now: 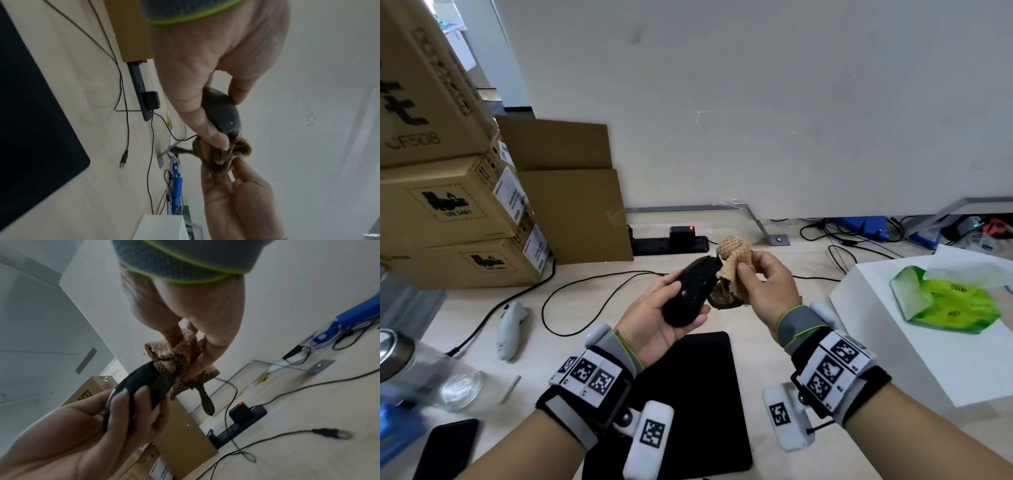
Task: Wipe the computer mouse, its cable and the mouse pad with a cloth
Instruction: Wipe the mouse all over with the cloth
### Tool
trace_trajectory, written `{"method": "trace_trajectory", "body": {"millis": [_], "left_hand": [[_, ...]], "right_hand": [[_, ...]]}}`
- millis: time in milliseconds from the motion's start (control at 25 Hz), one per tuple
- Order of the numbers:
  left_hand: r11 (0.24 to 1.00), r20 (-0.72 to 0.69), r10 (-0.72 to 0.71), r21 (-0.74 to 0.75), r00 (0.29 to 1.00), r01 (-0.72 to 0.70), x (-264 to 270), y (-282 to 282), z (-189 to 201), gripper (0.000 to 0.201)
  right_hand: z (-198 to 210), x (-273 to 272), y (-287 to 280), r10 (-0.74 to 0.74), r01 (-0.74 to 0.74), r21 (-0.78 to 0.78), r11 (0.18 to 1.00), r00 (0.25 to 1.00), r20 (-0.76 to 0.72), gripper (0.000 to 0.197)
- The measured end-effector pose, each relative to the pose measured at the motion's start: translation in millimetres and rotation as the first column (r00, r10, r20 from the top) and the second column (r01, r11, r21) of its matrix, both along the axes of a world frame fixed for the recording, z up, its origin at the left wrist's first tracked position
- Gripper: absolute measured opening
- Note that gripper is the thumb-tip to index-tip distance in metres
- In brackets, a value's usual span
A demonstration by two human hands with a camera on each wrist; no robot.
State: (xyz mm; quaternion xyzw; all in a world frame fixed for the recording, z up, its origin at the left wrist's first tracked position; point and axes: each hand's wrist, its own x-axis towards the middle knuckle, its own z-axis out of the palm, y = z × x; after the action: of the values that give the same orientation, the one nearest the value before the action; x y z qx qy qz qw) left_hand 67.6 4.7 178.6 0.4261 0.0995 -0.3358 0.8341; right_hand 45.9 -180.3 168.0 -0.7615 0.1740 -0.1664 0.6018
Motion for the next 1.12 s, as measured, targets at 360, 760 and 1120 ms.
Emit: {"method": "trace_trajectory", "body": {"millis": [360, 760, 1120], "left_hand": [[0.666, 0.533, -0.507, 0.741, 0.678, -0.085, -6, -9, -13, 0.068], [0.903, 0.253, -0.132, 0.430, 0.958, 0.011, -3, -19, -2, 0.043], [0.911, 0.162, -0.178, 0.401, 0.971, 0.100, -3, -16, 0, 0.044]], "right_hand": [[1, -1, 21, -0.023, 0.017, 0.080, 0.997, 0.997, 0.072, 0.010], [-1, -1, 18, 0.083, -0.048, -0.406, 0.913, 0.994, 0.069, 0.016], [-7, -2, 27, 0.108, -0.047, -0.415, 0.909, 0.986, 0.125, 0.010]]}}
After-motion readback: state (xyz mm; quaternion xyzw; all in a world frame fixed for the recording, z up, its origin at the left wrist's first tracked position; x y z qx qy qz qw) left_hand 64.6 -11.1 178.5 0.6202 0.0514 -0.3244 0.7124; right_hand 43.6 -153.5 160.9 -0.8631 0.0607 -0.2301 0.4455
